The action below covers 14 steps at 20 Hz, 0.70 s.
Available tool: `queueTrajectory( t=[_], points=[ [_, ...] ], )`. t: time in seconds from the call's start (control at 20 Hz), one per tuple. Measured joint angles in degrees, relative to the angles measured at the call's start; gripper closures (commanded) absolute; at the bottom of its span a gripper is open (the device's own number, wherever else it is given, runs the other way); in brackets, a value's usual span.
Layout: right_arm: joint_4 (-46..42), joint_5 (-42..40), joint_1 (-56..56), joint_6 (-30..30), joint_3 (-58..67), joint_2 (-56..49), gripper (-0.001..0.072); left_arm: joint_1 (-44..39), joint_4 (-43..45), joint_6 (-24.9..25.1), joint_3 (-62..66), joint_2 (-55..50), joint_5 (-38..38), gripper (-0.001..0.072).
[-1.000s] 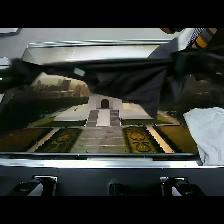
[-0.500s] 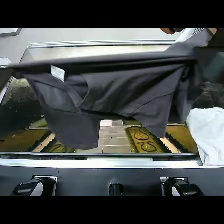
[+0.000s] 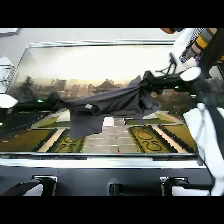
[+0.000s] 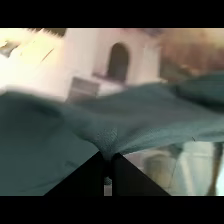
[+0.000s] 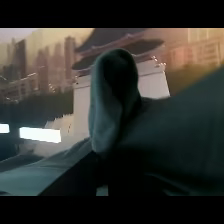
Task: Fold the clothes and pants, and hang the long-sleeved shirts on hangers.
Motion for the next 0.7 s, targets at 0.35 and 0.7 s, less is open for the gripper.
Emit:
queueTrajectory(
  t=[0.35,0.7],
  points=[
    [15.7,-9.2,-1.0,-7.3,0.1,-13.5,0.0456,-1.2,-1.9,2.1,-1.5,-14.3,7.0,0.0689],
    [7.0,-0.9,-15.8,-5.0,0.1,-7.5,0.0243,0.9,-2.2,3.7,-1.7,-15.4,6.8,0.0689]
  ],
)
